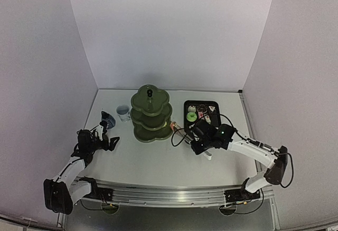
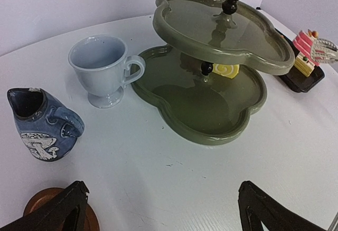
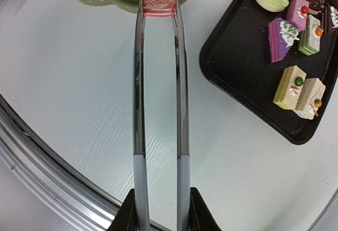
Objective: Serve the afternoon tea
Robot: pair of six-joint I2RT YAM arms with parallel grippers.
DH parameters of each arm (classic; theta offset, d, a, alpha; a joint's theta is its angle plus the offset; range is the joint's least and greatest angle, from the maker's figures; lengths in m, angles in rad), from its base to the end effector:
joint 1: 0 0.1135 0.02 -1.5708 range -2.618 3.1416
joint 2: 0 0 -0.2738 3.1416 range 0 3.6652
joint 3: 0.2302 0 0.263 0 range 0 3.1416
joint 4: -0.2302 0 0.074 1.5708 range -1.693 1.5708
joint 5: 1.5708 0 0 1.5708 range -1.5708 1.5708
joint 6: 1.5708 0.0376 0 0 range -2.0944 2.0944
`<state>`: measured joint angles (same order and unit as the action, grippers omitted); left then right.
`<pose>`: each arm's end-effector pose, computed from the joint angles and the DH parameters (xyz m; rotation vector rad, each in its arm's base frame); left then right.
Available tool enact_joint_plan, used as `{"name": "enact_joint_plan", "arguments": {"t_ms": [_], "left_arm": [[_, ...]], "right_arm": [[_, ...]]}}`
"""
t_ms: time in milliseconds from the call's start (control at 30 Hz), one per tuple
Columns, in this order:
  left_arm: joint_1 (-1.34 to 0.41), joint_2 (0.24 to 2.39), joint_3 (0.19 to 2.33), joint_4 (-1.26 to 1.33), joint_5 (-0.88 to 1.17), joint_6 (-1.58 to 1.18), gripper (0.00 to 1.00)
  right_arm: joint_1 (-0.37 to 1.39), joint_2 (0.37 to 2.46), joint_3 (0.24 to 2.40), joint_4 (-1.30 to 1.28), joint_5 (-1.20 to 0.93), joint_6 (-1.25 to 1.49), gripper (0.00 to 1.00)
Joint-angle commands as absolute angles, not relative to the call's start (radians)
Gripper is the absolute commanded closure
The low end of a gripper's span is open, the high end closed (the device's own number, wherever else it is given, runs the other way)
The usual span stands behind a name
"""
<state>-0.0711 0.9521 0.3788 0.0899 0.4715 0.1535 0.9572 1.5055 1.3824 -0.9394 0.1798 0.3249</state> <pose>0.2023 -0.0315 0.1981 0.5135 1.9578 -0.4309 0.1884 0.2558 0.3179 -0.7565 2.5102 0.2178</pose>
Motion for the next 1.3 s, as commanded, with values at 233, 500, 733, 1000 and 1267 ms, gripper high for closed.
{"name": "enact_joint_plan", "arguments": {"t_ms": [233, 500, 733, 1000, 1267], "left_arm": [[-0.067, 0.838, 0.277, 0.31, 0.37, 0.099, 0.0], [-0.067, 0.84, 0.276, 0.399, 0.325, 0.011, 0.0], [-0.077, 0.829, 0.266, 0.416, 0.337, 0.009, 0.0], [-0.085, 0.805, 0.253, 0.428, 0.377, 0.011, 0.0], [-0.087, 0.801, 0.253, 0.424, 0.371, 0.015, 0.0]], "right_arm": [[1.202, 1.688, 1.616, -0.972, 0.282, 0.408, 0.97], [1.212, 1.932, 1.796, -0.829, 0.354, 0.398, 0.98], [1.212, 2.112, 1.942, -0.791, 0.423, 0.437, 0.98], [1.19, 2.255, 2.064, -0.784, 0.454, 0.486, 0.98], [1.169, 2.344, 2.146, -0.779, 0.503, 0.552, 0.99]]}}
